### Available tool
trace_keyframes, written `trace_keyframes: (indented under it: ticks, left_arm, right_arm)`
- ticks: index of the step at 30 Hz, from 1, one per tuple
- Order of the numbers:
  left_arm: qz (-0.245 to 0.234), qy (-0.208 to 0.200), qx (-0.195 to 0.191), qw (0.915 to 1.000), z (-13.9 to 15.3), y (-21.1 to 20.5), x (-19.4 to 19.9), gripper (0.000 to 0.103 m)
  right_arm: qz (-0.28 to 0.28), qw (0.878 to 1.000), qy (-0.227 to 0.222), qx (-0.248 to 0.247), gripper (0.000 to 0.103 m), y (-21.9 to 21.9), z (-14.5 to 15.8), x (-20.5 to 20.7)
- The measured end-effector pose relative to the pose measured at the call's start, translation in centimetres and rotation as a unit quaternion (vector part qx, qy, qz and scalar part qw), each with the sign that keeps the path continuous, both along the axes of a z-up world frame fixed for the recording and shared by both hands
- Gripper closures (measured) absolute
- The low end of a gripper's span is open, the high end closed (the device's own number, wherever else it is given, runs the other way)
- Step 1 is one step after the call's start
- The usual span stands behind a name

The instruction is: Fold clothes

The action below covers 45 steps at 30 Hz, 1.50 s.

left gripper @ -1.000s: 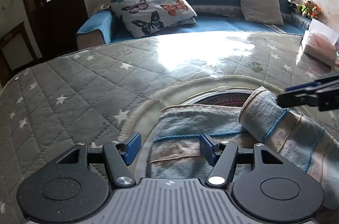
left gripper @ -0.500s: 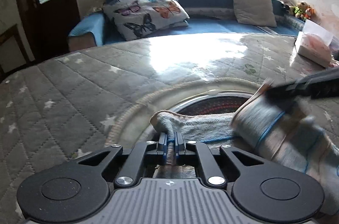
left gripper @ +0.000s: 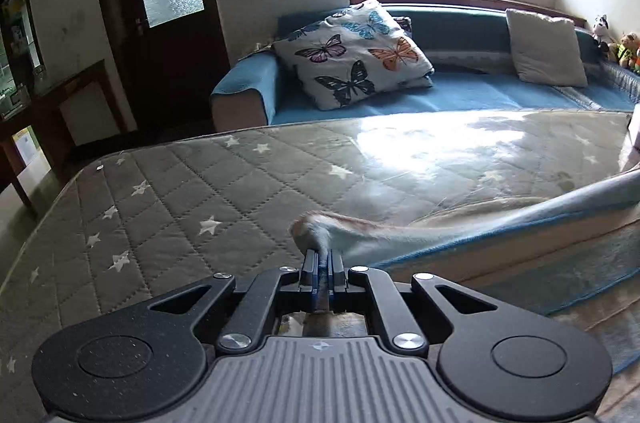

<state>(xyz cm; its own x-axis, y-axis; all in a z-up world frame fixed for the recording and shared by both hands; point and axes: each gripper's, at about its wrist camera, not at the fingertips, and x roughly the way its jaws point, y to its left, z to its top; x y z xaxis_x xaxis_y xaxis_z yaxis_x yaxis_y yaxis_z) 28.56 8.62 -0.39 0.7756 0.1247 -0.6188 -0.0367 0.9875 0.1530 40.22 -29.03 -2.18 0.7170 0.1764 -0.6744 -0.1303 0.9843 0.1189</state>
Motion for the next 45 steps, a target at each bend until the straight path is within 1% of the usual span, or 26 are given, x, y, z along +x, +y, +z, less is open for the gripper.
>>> trace_keyframes:
  ticks: [3, 6, 7, 8, 9, 11, 12, 14, 15, 16, 17, 18, 19, 20, 21, 25, 27, 30, 33, 36, 39, 42, 45]
  left_arm:
    - [0.005, 0.003, 0.018, 0.9998, -0.7, 0.1, 0.7, 0.098]
    - [0.012, 0.010, 0.019, 0.9997, -1.0, 0.4, 0.9, 0.098]
    - [0.014, 0.012, 0.020, 0.9996, -1.1, 0.5, 0.9, 0.096]
    - [0.016, 0.014, 0.020, 0.9996, -1.2, 0.6, 0.9, 0.094]
    - [0.018, 0.016, 0.021, 0.9995, -1.3, 0.8, 1.0, 0.094]
    - [0.022, 0.020, 0.022, 0.9993, -1.5, 1.0, 1.1, 0.093]
    - [0.024, 0.022, 0.022, 0.9992, -1.6, 1.1, 1.1, 0.092]
    - [0.021, 0.025, 0.017, 0.9993, -1.3, 1.0, 0.7, 0.077]
    - [0.017, 0.026, 0.016, 0.9994, -1.1, 0.7, 0.3, 0.066]
    - [0.009, 0.028, 0.018, 0.9994, -1.1, 0.3, -0.1, 0.061]
    - [0.002, 0.029, 0.020, 0.9994, -1.0, -0.1, -0.6, 0.060]
    - [-0.005, 0.031, 0.022, 0.9993, -1.0, -0.4, -1.1, 0.059]
    - [-0.012, 0.033, 0.024, 0.9991, -1.0, -0.8, -1.5, 0.055]
    - [-0.020, 0.034, 0.026, 0.9989, -0.9, -1.2, -2.0, 0.052]
    - [-0.027, 0.036, 0.028, 0.9986, -0.9, -1.6, -2.5, 0.050]
    - [-0.050, 0.048, 0.041, 0.9967, -1.3, -2.7, -4.8, 0.046]
    - [-0.055, 0.050, 0.047, 0.9961, -1.5, -2.9, -6.1, 0.044]
    - [-0.062, 0.052, 0.056, 0.9951, -1.7, -3.1, -8.0, 0.041]
    - [-0.070, 0.055, 0.065, 0.9939, -1.9, -3.3, -9.9, 0.037]
    - [-0.075, 0.054, 0.064, 0.9937, -1.6, -3.4, -12.0, 0.035]
    - [-0.087, 0.049, 0.056, 0.9935, -1.1, -3.7, -14.4, 0.032]
    - [-0.100, 0.040, 0.048, 0.9930, -0.3, -4.4, -17.5, 0.032]
    - [-0.125, 0.029, 0.035, 0.9911, 0.7, -5.5, -20.8, 0.032]
  right_arm:
    - [-0.006, 1.000, 0.002, -0.003, 0.097, 0.5, -1.7, 1.0]
    - [-0.007, 1.000, 0.011, -0.003, 0.096, 0.9, -3.1, 1.9]
    - [-0.004, 1.000, 0.015, -0.004, 0.092, 1.0, -3.5, 2.2]
    - [-0.002, 1.000, 0.019, -0.005, 0.091, 1.1, -3.7, 2.4]
    - [-0.004, 1.000, 0.018, -0.009, 0.090, 1.1, -3.7, 2.3]
    - [-0.006, 1.000, 0.016, -0.018, 0.082, 1.3, -3.6, 2.2]
    - [0.000, 1.000, 0.017, -0.022, 0.080, 1.5, -3.3, 1.8]
    - [0.013, 0.999, 0.017, -0.031, 0.073, 1.8, -2.7, 1.1]
    - [0.022, 0.999, 0.018, -0.030, 0.070, 2.0, -2.5, 0.7]
    - [0.030, 0.999, 0.020, -0.031, 0.066, 2.2, -2.3, 0.4]
    - [0.038, 0.999, 0.022, -0.032, 0.064, 2.5, -2.2, 0.0]
    - [0.054, 0.998, 0.028, -0.032, 0.062, 3.0, -2.0, -0.7]
    - [0.064, 0.997, 0.032, -0.034, 0.057, 3.4, -1.9, -1.3]
    - [0.076, 0.996, 0.038, -0.037, 0.055, 3.8, -1.9, -1.9]
    - [0.087, 0.994, 0.044, -0.040, 0.055, 4.2, -2.0, -2.6]
    - [0.126, 0.988, 0.063, -0.056, 0.047, 5.8, -2.4, -5.8]
    - [0.139, 0.986, 0.068, -0.066, 0.045, 6.1, -2.6, -7.3]
    - [0.160, 0.981, 0.068, -0.088, 0.039, 6.5, -2.4, -10.1]
    - [0.173, 0.978, 0.074, -0.094, 0.037, 6.2, -2.3, -12.6]
    - [0.182, 0.975, 0.074, -0.101, 0.035, 5.9, -2.2, -15.3]
    - [0.186, 0.975, 0.071, -0.103, 0.034, 5.7, -1.8, -18.0]
    - [0.190, 0.974, 0.061, -0.107, 0.034, 5.6, -1.1, -20.5]
    - [0.194, 0.974, 0.048, -0.104, 0.034, 5.7, -0.2, -22.8]
